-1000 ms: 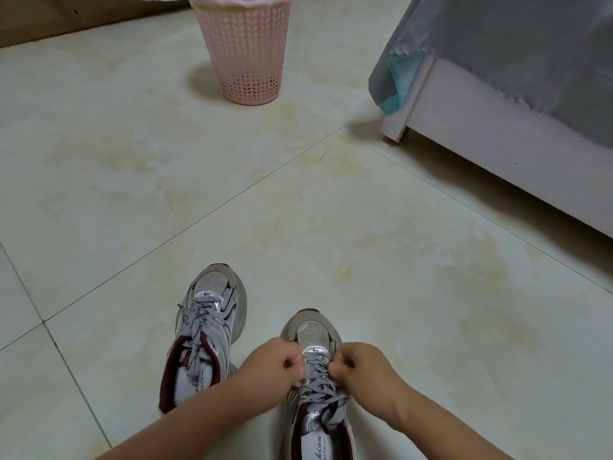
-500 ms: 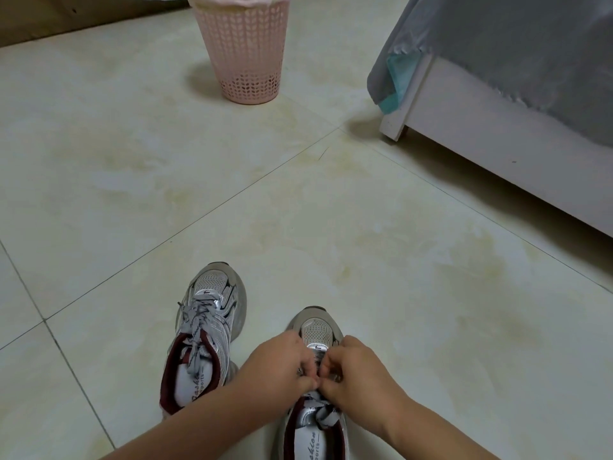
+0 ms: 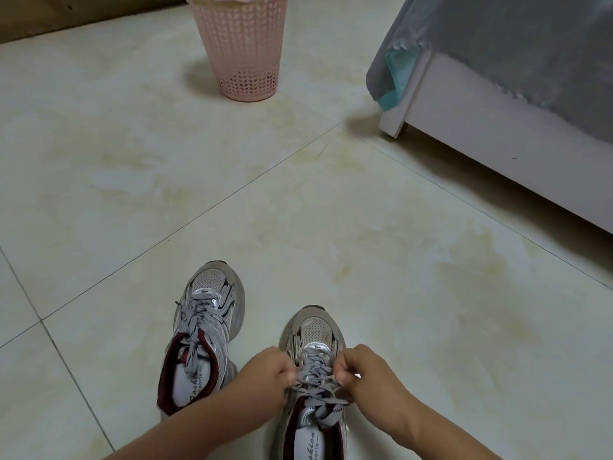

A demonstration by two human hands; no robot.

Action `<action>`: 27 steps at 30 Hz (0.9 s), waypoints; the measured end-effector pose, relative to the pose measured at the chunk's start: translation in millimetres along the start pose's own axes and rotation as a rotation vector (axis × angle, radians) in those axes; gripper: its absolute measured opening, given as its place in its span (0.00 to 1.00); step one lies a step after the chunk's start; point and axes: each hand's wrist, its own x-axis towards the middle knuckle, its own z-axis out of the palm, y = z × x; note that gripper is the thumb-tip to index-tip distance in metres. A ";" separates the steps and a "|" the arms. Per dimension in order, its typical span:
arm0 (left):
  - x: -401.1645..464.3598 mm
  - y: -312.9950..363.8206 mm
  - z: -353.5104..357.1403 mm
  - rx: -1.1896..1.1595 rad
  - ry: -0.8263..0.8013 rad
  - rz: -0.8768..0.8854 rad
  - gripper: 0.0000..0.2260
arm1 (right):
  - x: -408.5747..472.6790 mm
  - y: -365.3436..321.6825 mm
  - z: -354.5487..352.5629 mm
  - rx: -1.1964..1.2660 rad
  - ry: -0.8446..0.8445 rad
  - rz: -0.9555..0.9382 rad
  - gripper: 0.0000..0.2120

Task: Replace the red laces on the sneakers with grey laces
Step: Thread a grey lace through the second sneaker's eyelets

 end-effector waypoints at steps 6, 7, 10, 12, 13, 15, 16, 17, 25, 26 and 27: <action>2.7 -9.1 3.5 -0.110 0.071 0.036 0.11 | -2.3 -0.8 -0.5 0.009 0.055 -0.006 0.13; 3.5 -4.7 2.7 0.033 0.103 0.097 0.11 | -1.0 -4.9 1.5 -0.074 0.058 -0.029 0.12; 5.6 8.7 -0.8 0.326 0.138 0.195 0.12 | 6.4 -13.5 6.8 -0.289 0.054 -0.034 0.12; 7.9 12.4 0.3 0.398 0.145 0.197 0.13 | 10.2 -13.7 6.8 -0.306 0.059 0.003 0.13; 9.6 11.2 0.3 0.372 0.145 0.183 0.14 | 10.9 -12.0 5.7 -0.225 0.052 0.035 0.14; 10.5 4.4 -0.8 0.067 0.122 0.068 0.14 | 7.2 -6.2 2.0 0.045 0.035 0.105 0.16; 9.5 -0.6 -1.9 -0.139 0.090 0.000 0.13 | 4.5 -2.0 0.3 0.181 0.030 0.131 0.16; 8.2 -5.3 -3.5 -0.318 0.042 -0.054 0.13 | 2.1 3.1 -0.5 0.298 0.032 0.155 0.16; 9.0 -2.5 -5.1 -0.224 0.002 -0.038 0.12 | 0.3 3.8 1.4 0.253 0.068 0.123 0.11; 9.2 1.6 -4.2 -0.065 0.026 0.005 0.12 | 1.3 -0.2 2.1 0.101 0.059 0.080 0.11; 9.4 5.1 -3.1 0.049 0.047 0.038 0.13 | 2.5 -4.1 3.1 -0.025 0.060 0.040 0.12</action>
